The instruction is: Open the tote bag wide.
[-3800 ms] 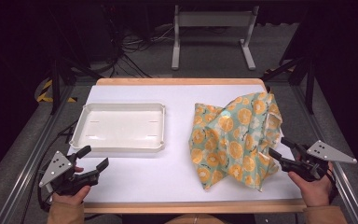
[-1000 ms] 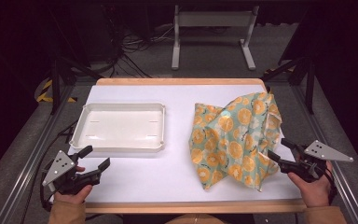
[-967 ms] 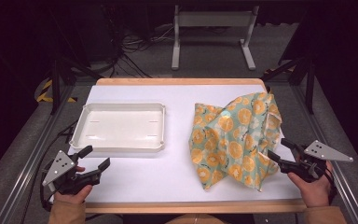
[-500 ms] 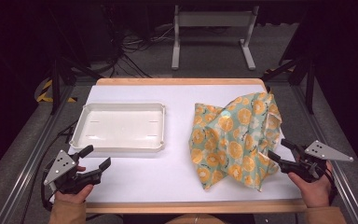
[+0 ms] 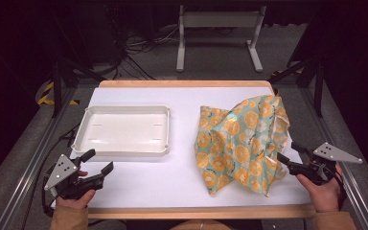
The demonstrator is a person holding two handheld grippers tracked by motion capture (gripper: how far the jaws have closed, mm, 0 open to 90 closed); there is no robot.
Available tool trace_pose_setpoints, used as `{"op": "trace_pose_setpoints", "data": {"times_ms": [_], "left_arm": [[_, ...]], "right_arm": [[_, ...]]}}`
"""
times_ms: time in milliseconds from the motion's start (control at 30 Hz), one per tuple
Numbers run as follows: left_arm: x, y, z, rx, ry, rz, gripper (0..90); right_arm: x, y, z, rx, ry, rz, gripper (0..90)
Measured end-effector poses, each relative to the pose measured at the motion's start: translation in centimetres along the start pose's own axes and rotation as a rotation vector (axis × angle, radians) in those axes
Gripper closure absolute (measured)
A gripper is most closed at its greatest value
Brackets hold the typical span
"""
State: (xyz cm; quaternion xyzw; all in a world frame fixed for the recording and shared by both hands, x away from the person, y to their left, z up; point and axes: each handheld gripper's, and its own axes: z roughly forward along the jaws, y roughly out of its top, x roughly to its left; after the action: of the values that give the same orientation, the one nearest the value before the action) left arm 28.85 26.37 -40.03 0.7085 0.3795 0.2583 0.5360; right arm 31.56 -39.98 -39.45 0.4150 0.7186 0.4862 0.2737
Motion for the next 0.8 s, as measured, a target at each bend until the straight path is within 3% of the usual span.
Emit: {"op": "trace_pose_setpoints", "data": {"times_ms": [367,467,800], "left_arm": [[0.0,0.0,0.0,0.002,0.001,-0.001,22.3],[-0.1,-0.1,0.0,0.001,0.005,-0.002,22.2],[-0.1,-0.1,0.0,0.005,0.006,0.0,22.3]], "right_arm": [[-1.1,-0.6,0.8,0.053,-0.042,0.032,27.5],[-1.8,-0.8,1.6,0.097,-0.06,0.068,27.5],[-2.8,-1.3,3.5,0.237,-0.094,0.096,27.3]]}}
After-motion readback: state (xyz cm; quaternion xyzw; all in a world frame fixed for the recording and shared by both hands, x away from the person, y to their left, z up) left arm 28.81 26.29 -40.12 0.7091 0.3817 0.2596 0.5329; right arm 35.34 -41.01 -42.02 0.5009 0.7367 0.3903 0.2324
